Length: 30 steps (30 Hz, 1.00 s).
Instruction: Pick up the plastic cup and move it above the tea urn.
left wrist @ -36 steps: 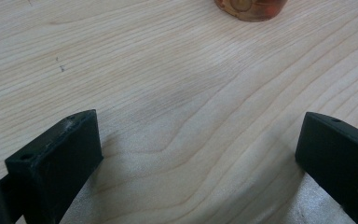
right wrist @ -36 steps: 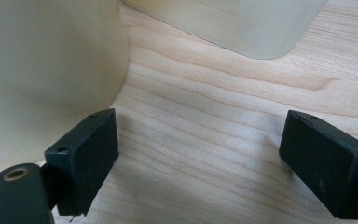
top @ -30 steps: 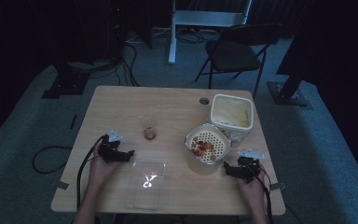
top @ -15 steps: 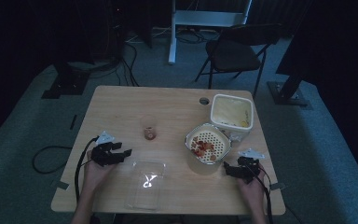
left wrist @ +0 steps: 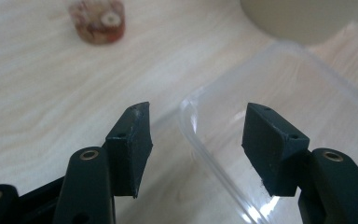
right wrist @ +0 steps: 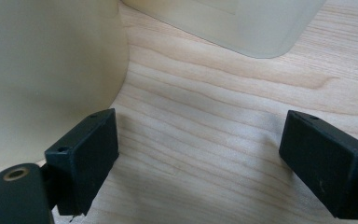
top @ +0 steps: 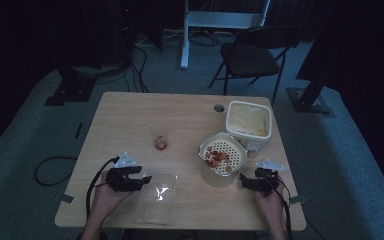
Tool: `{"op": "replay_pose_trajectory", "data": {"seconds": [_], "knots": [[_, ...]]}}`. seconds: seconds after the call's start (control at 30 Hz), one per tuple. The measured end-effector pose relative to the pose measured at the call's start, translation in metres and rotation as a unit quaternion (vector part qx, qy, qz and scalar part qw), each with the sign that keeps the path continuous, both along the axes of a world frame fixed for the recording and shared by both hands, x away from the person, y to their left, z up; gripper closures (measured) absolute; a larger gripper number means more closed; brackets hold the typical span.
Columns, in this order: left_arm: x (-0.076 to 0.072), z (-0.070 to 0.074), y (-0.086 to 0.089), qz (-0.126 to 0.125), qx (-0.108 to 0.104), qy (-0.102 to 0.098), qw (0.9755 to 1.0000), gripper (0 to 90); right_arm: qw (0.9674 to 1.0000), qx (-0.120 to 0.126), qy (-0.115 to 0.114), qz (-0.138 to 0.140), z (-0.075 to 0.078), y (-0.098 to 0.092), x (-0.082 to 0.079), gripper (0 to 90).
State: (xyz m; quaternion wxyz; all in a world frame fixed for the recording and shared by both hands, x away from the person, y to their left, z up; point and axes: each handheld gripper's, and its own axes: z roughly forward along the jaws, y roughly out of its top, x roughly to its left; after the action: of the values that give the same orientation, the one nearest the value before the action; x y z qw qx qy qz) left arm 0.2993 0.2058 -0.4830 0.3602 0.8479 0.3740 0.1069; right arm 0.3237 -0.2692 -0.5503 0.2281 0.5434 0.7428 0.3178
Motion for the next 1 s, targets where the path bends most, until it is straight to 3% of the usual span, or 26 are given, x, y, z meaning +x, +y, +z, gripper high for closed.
{"op": "replay_pose_trajectory", "data": {"seconds": [0.17, 0.2, 0.27, 0.4, 0.57, 0.67, 0.7, 0.73, 0.8, 0.9, 1.0], "knots": [[-0.014, -0.001, 0.000, -0.003, 0.009, 0.009, 0.9999, 47.6, 1.0000, 0.000, 0.000, -0.001, 0.000, 0.000, 0.000, 11.3], [-0.019, -0.003, 0.000, -0.002, 0.023, 0.012, 0.9997, 49.7, 1.0000, 0.000, 0.000, 0.000, 0.000, 0.000, 0.000, 11.3], [-0.022, -0.004, -0.001, -0.006, 0.027, 0.014, 0.9995, 56.5, 1.0000, 0.000, 0.000, 0.000, 0.000, 0.000, 0.000, 11.3], [-0.019, -0.008, -0.005, -0.001, 0.028, 0.011, 0.9996, 68.8, 1.0000, 0.000, 0.000, -0.001, 0.000, 0.000, 0.000, 11.3], [-0.002, -0.010, -0.013, 0.013, 0.032, 0.009, 0.9994, 81.1, 1.0000, 0.000, 0.000, -0.001, 0.000, 0.000, 0.000, 11.3], [0.008, -0.013, -0.014, 0.017, 0.033, 0.017, 0.9992, 80.4, 1.0000, 0.000, 0.000, -0.001, 0.000, 0.000, 0.000, 11.3], [0.010, -0.014, -0.014, 0.015, 0.038, 0.023, 0.9989, 76.3, 1.0000, 0.000, 0.000, -0.001, 0.000, 0.000, 0.000, 11.3], [0.008, -0.014, -0.011, 0.014, 0.054, 0.021, 0.9982, 66.3, 1.0000, 0.000, 0.000, -0.001, 0.000, 0.000, 0.000, 11.3], [0.001, -0.010, -0.006, 0.012, 0.057, 0.015, 0.9982, 60.5, 1.0000, 0.000, 0.000, 0.000, 0.000, 0.000, 0.000, 11.3], [-0.011, -0.003, 0.003, 0.014, 0.051, 0.010, 0.9986, 58.7, 1.0000, 0.000, 0.000, 0.000, 0.000, 0.000, 0.000, 11.3], [-0.019, -0.002, 0.011, 0.014, 0.058, 0.014, 0.9981, 58.8, 1.0000, 0.000, 0.000, 0.000, 0.000, 0.000, 0.000, 11.3]]}}
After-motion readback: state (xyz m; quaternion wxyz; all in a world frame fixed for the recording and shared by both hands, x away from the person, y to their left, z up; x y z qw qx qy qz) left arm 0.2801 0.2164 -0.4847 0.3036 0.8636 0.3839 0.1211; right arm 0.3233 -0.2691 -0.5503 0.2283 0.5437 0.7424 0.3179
